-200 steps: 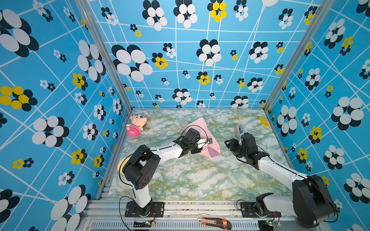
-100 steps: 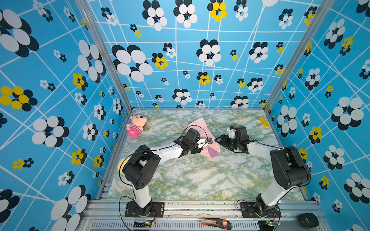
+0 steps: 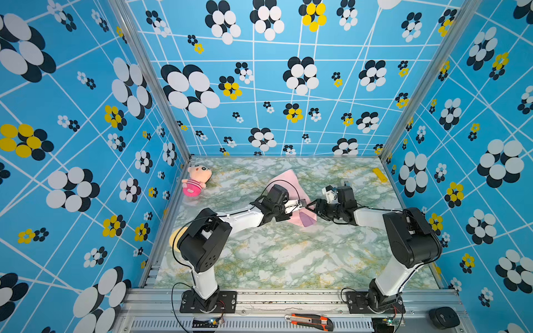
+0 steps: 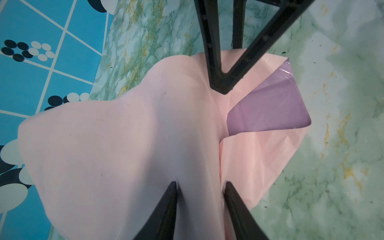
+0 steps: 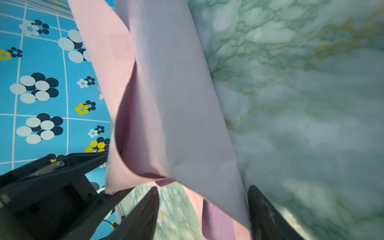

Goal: Wrap a gift box in wrapping paper
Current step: Fold the wrapping paper for the gift box.

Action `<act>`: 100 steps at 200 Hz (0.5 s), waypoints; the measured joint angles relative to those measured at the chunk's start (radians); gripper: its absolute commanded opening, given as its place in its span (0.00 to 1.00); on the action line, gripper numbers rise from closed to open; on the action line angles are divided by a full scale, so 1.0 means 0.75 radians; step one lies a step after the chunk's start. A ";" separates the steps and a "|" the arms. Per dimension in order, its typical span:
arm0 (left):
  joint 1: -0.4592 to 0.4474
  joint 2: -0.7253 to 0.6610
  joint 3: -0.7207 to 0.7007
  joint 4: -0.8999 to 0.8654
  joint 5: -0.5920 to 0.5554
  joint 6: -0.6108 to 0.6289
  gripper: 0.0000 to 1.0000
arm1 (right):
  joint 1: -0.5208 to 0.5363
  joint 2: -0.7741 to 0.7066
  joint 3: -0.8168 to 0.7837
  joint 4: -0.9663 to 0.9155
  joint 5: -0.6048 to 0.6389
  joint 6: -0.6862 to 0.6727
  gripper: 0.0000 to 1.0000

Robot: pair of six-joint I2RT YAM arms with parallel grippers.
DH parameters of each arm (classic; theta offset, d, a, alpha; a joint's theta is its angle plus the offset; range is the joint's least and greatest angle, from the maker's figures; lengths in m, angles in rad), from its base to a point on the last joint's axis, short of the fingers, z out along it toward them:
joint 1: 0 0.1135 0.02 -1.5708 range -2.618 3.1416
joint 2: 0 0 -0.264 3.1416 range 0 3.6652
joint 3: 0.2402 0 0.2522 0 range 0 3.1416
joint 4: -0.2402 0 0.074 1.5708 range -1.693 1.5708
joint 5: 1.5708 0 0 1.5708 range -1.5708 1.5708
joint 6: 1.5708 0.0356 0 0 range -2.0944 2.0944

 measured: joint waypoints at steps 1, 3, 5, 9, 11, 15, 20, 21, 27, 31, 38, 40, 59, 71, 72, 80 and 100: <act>0.000 0.000 0.000 0.000 0.000 0.000 0.38 | 0.001 0.001 0.000 0.000 0.000 -0.001 0.63; 0.000 0.000 0.000 0.000 -0.001 0.000 0.39 | 0.007 0.002 0.000 0.000 0.001 -0.003 0.63; 0.000 0.000 0.000 0.000 -0.001 0.000 0.39 | 0.011 0.003 0.000 -0.001 0.001 -0.005 0.63; 0.000 0.000 0.000 0.000 -0.001 0.000 0.39 | 0.019 0.005 0.000 -0.003 0.003 -0.006 0.62; 0.000 0.000 0.000 0.000 0.000 0.000 0.39 | 0.025 0.005 0.001 -0.003 0.004 -0.007 0.61; 0.000 0.000 0.000 0.000 -0.001 0.000 0.39 | 0.035 0.005 0.001 -0.006 0.009 -0.008 0.60; 0.000 0.000 0.000 0.000 0.000 0.000 0.39 | 0.046 0.005 0.001 -0.007 0.012 -0.011 0.59; 0.000 0.000 0.000 0.000 -0.001 0.000 0.39 | 0.049 0.005 0.001 -0.008 0.013 -0.011 0.59; 0.000 0.000 0.000 0.000 -0.001 0.000 0.39 | 0.063 0.005 0.004 -0.012 0.020 -0.016 0.57; 0.000 0.000 0.000 0.000 -0.001 0.000 0.39 | 0.070 0.005 0.006 -0.016 0.026 -0.022 0.57; 0.000 0.000 0.000 0.000 -0.001 0.000 0.39 | 0.084 0.005 0.009 -0.026 0.041 -0.030 0.55; 0.000 0.000 0.000 0.000 0.000 0.000 0.39 | 0.087 0.005 0.011 -0.028 0.044 -0.029 0.54; 0.000 0.000 0.000 0.000 0.000 0.000 0.39 | 0.115 0.005 0.039 -0.090 0.110 -0.060 0.49; 0.000 0.000 0.000 0.000 -0.001 0.000 0.38 | 0.127 0.005 0.063 -0.140 0.169 -0.073 0.59; 0.000 0.000 0.000 0.000 -0.001 0.000 0.38 | 0.128 0.005 0.065 -0.145 0.178 -0.076 0.60; 0.000 0.000 0.000 0.000 0.000 0.000 0.38 | 0.130 0.003 0.079 -0.175 0.216 -0.084 0.63; 0.000 0.000 0.000 0.000 -0.001 0.000 0.38 | 0.132 -0.009 0.108 -0.258 0.331 -0.125 0.60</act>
